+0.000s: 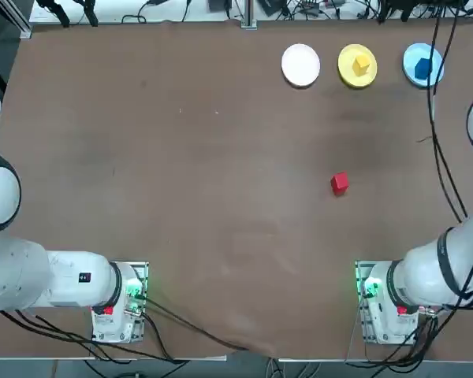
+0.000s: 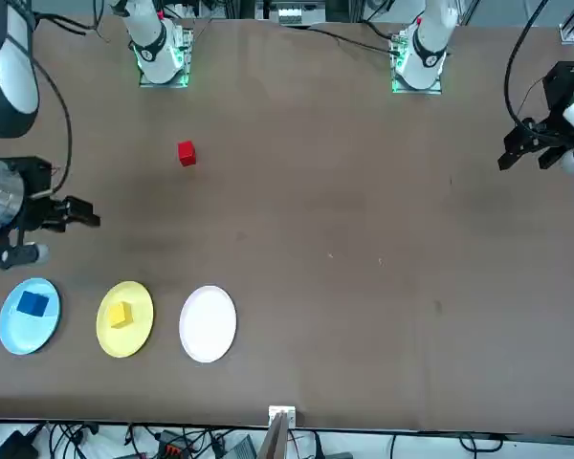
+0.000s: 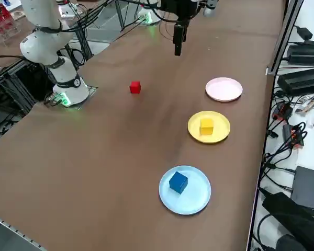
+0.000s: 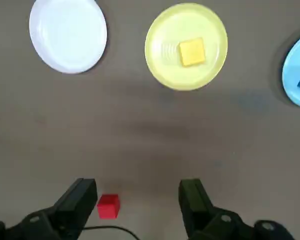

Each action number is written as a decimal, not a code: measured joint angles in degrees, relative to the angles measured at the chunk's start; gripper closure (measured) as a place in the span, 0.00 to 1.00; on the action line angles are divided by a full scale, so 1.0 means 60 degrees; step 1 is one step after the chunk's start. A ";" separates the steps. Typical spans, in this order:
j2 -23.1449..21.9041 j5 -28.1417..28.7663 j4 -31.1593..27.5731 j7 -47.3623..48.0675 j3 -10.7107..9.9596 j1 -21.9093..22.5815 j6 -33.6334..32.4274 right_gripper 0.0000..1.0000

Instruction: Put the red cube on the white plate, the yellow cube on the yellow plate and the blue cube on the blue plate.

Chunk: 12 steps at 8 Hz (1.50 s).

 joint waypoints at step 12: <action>-0.3034 0.1050 -0.8196 0.0006 0.0145 0.0517 0.2304 0.00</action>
